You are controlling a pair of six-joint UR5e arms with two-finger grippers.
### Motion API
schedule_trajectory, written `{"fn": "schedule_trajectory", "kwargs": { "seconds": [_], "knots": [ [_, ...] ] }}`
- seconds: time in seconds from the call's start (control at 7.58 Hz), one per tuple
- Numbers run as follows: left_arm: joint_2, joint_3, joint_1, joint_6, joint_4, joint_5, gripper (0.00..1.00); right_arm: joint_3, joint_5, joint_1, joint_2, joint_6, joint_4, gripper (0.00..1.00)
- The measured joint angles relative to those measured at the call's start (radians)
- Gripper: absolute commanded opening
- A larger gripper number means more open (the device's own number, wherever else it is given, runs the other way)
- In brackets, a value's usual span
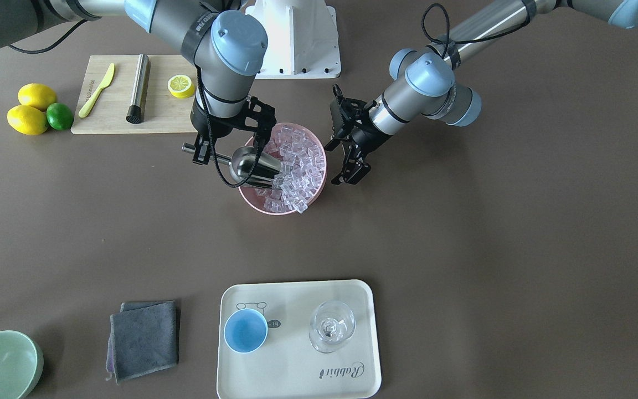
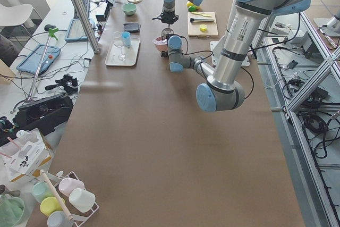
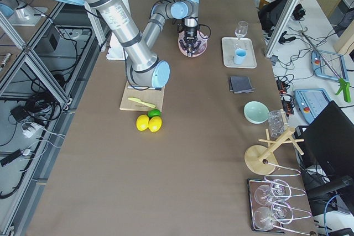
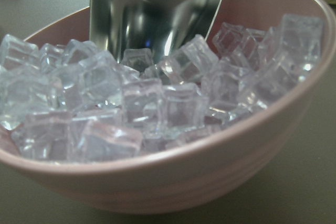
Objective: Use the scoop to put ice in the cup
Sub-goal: 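Dig the scoop into the ice with the right gripper while the left tilts the bowl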
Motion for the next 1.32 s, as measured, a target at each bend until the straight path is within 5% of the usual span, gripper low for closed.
{"fn": "schedule_trajectory", "kwargs": {
  "seconds": [1.32],
  "knots": [
    [-0.037, 0.005, 0.010, -0.019, 0.024, 0.020, 0.98, 0.027, 0.008, -0.014, -0.100, 0.133, 0.290, 0.00]
  ]
}}
